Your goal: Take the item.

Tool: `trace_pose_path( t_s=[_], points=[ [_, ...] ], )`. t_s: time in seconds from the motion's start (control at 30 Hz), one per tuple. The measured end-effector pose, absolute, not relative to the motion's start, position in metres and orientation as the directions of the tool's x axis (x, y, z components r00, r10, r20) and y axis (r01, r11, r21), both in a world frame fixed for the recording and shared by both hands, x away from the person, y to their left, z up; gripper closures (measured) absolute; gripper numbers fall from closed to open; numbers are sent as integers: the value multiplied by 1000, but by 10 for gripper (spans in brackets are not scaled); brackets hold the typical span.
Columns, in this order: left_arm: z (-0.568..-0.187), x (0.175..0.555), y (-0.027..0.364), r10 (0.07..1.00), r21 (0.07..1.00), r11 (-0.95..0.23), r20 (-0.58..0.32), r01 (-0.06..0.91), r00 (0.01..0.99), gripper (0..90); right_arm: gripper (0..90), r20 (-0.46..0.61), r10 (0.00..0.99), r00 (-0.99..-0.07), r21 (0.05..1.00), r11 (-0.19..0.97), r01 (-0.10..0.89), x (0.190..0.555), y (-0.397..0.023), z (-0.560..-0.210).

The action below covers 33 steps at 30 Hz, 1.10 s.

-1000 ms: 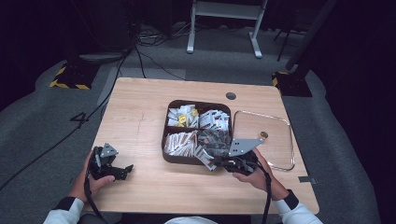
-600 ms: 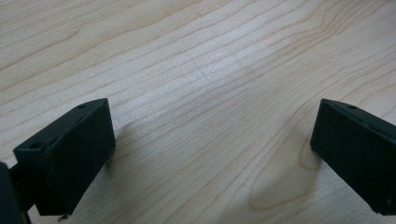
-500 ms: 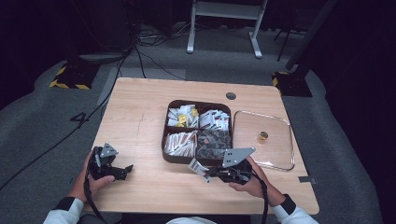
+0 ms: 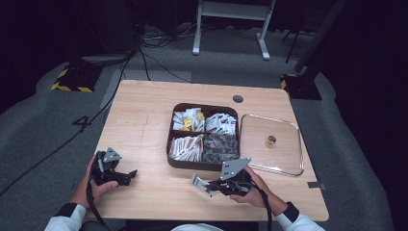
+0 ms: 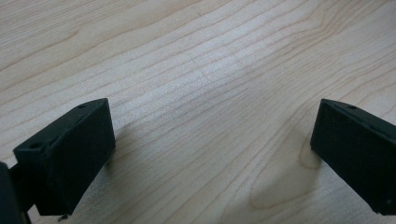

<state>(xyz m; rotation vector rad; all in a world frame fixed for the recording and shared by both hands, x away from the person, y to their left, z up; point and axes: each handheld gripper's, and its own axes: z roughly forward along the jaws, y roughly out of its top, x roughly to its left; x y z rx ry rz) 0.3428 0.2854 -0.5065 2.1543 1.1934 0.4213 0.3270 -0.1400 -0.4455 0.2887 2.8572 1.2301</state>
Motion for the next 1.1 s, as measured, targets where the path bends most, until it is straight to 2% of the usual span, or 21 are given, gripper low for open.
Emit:
trace_pose_path(
  t_s=[0.43, 0.6, 0.67, 0.73, 0.83, 1.1],
  points=[
    [-507, 343, 285, 842, 662, -390, -25, 640, 539, 1, 869, 92, 153, -984, 698, 695, 174, 333, -134, -460],
    [-507, 343, 285, 842, 662, -390, -25, 640, 539, 1, 788, 94, 181, -979, 687, 700, 196, 337, -137, -463],
    [-507, 343, 285, 842, 662, -390, -25, 640, 539, 1, 704, 74, 196, -978, 678, 709, 194, 338, -138, -463],
    [-507, 343, 285, 842, 662, -389, -25, 640, 538, 1, 683, 72, 205, -976, 675, 711, 199, 339, -138, -463],
    [-506, 343, 285, 843, 662, -390, -24, 640, 538, 1, 601, 52, 223, -973, 670, 715, 200, 341, -141, -462],
    [-507, 343, 285, 843, 663, -389, -25, 640, 538, 1, 456, 49, 260, -964, 695, 685, 220, 344, -148, -455]
  ],
)
